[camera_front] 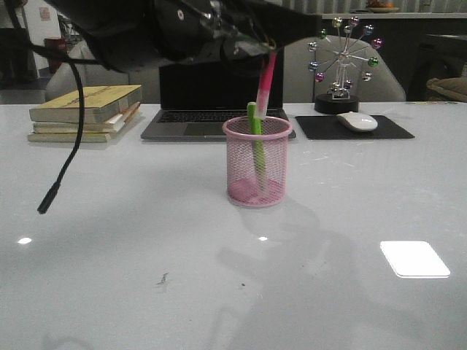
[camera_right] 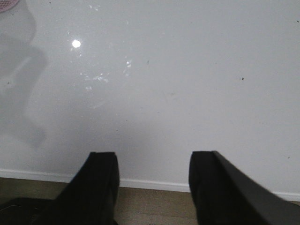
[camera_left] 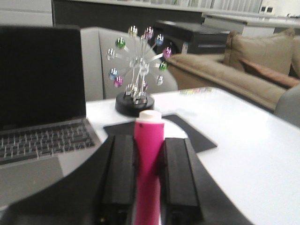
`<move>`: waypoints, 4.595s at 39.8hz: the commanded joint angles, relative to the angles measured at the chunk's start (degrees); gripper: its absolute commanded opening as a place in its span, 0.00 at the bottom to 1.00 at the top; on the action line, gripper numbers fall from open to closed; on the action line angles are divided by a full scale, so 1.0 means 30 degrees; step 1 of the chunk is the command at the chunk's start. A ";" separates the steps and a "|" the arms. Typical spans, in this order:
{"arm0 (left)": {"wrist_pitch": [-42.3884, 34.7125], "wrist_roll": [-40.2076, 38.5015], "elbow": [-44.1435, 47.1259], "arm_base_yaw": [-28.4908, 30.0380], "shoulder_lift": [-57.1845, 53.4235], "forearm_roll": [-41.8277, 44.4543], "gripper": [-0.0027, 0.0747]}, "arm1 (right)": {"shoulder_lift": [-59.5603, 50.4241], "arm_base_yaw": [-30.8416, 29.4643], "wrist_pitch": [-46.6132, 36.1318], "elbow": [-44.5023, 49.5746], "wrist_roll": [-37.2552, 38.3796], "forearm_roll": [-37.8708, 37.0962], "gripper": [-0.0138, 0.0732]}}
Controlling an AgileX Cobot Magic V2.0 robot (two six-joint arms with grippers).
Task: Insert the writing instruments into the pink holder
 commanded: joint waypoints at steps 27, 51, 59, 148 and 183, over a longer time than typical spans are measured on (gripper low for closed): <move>-0.0966 -0.0275 -0.0551 -0.0102 -0.0605 0.0104 0.51 | -0.0066 -0.0117 -0.0860 -0.0559 -0.0013 -0.0415 0.69; 0.8703 -0.0073 -0.0551 0.3479 -0.9460 0.1139 0.46 | -0.0066 -0.0117 -0.0984 -0.0559 -0.0013 -0.0452 0.69; 1.3504 -0.0073 -0.0551 0.6449 -1.2647 0.1733 0.46 | -0.0066 -0.0117 -0.1055 -0.0559 -0.0013 -0.0452 0.69; 1.7753 -0.0073 1.5374 1.3506 -3.0510 0.3520 0.44 | -0.0066 -0.0117 -0.2473 -0.0559 -0.0013 -0.0452 0.69; 1.7753 -0.0073 1.5374 1.3506 -3.0510 0.3520 0.44 | -0.3812 -0.0117 -0.0400 -0.0559 -0.0013 -0.1276 0.52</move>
